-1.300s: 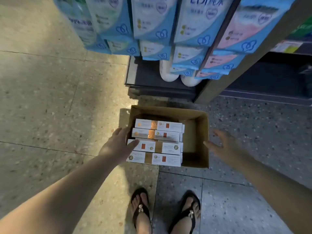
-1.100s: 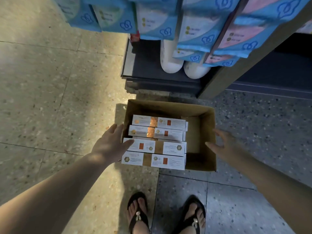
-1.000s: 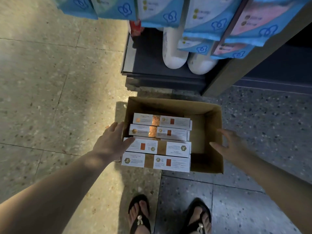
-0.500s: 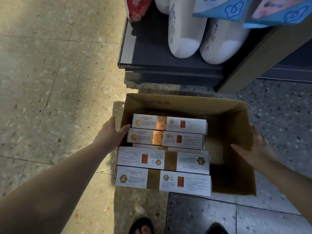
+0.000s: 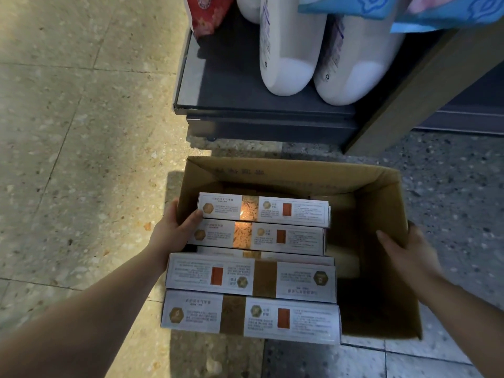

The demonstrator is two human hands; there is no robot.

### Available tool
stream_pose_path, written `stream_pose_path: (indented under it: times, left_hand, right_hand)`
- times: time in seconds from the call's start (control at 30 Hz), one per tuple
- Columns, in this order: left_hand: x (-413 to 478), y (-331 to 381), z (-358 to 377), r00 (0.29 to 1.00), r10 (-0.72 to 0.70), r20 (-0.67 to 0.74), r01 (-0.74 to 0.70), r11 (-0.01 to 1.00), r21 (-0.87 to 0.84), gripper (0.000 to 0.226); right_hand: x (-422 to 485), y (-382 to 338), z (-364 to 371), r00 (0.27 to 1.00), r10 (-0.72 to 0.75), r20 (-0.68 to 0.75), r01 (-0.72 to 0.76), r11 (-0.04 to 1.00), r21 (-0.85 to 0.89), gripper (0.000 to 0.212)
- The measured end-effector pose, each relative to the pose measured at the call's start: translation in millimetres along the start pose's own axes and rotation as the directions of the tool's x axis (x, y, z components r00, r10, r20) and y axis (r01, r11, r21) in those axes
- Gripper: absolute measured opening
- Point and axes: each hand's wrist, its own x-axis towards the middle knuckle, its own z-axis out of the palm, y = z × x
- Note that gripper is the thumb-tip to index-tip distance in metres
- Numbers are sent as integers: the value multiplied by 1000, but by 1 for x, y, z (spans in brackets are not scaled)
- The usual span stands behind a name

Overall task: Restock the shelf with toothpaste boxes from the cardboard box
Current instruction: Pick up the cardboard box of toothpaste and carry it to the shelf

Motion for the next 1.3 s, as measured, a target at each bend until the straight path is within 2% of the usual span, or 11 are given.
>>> stream_pose_path:
  times: [0.27,0.47,0.63,0.87,0.97,1.2,1.3]
  left_hand:
    - [-4,1,5,999,4,46,5,981,-196,42]
    - [-14,14,6,995,60,81,-39,971,-235,32]
    - [-43,29,-8,994,53,93,-30,972,-232,49]
    - [-129,77,-52,984,98,148,-58,965,-256,65]
    - [-171,106,-74,980,97,171,-46,960,-278,62]
    - [-274,190,-113,979,149,138,-128,981,-147,48]
    - [-313,225,-129,967,211,144,-199,975,-98,58]
  right_hand:
    - [2,5,7,998,-30,-52,30,1000,-9,51]
    - [-7,10,2,997,8,-76,-7,1000,7,54]
    - [-31,5,-22,997,33,-73,-32,999,18,57]
    - [-106,-7,-102,995,38,-87,-37,999,16,61]
    - [-146,-10,-147,993,64,-100,-63,998,12,63]
    - [-242,-22,-260,986,97,-137,-89,994,61,67]
    - [-278,-24,-306,978,117,-171,-100,990,104,69]
